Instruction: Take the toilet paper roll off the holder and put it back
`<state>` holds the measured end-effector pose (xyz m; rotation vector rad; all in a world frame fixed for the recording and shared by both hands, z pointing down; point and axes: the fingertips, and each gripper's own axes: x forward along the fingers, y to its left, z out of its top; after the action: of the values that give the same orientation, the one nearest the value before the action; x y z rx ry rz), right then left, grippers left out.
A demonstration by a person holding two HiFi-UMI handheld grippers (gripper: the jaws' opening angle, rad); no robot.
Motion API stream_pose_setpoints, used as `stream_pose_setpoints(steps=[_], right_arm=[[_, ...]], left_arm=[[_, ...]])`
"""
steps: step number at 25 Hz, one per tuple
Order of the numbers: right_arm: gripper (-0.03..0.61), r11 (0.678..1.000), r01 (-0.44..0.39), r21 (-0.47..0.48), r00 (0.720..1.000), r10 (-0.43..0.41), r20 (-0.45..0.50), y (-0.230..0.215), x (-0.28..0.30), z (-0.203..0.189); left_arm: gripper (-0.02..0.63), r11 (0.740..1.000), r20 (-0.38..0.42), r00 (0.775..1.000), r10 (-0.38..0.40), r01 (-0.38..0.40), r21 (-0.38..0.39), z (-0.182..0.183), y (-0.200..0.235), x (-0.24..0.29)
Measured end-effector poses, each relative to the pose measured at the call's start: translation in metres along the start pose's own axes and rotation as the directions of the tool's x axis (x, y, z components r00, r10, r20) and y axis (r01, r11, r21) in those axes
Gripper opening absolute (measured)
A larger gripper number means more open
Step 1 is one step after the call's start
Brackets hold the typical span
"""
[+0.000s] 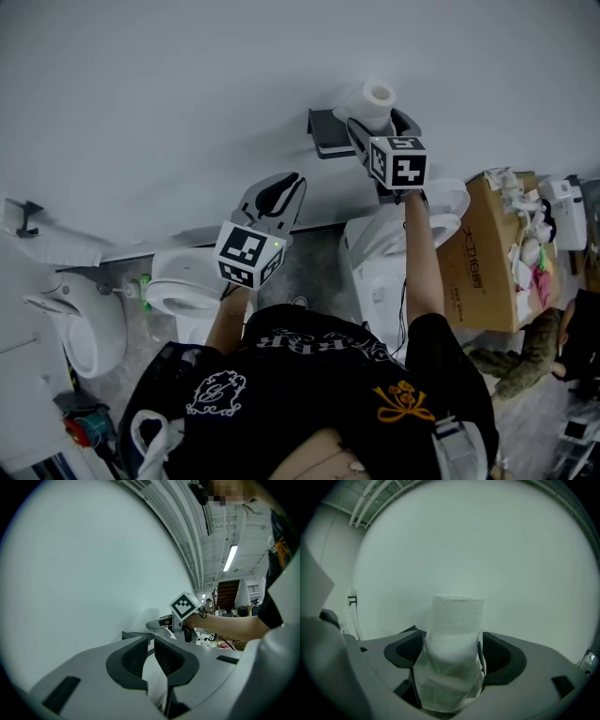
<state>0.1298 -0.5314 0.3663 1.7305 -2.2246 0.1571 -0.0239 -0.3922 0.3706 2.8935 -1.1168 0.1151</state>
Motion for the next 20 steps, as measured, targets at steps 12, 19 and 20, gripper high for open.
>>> stream_pose_setpoints(steps=[12, 19, 20], right_arm=[[0.395, 0.998, -0.052, 0.04, 0.992, 0.047, 0.115, 0.008, -0.069, 0.008], [0.353, 0.995, -0.084, 0.05, 0.981, 0.073, 0.181, 0.015, -0.121, 0.008], [0.35, 0.994, -0.091, 0.058, 0.979, 0.079, 0.188, 0.016, -0.128, 0.006]], left_arm=[[0.04, 1.0, -0.021, 0.999, -0.025, 0.025, -0.011, -0.011, -0.029, 0.002], [0.04, 0.999, -0.019, 0.999, -0.049, 0.049, -0.006, -0.008, -0.054, 0.006], [0.04, 0.999, -0.018, 0.998, -0.053, 0.053, -0.005, -0.008, -0.059, 0.006]])
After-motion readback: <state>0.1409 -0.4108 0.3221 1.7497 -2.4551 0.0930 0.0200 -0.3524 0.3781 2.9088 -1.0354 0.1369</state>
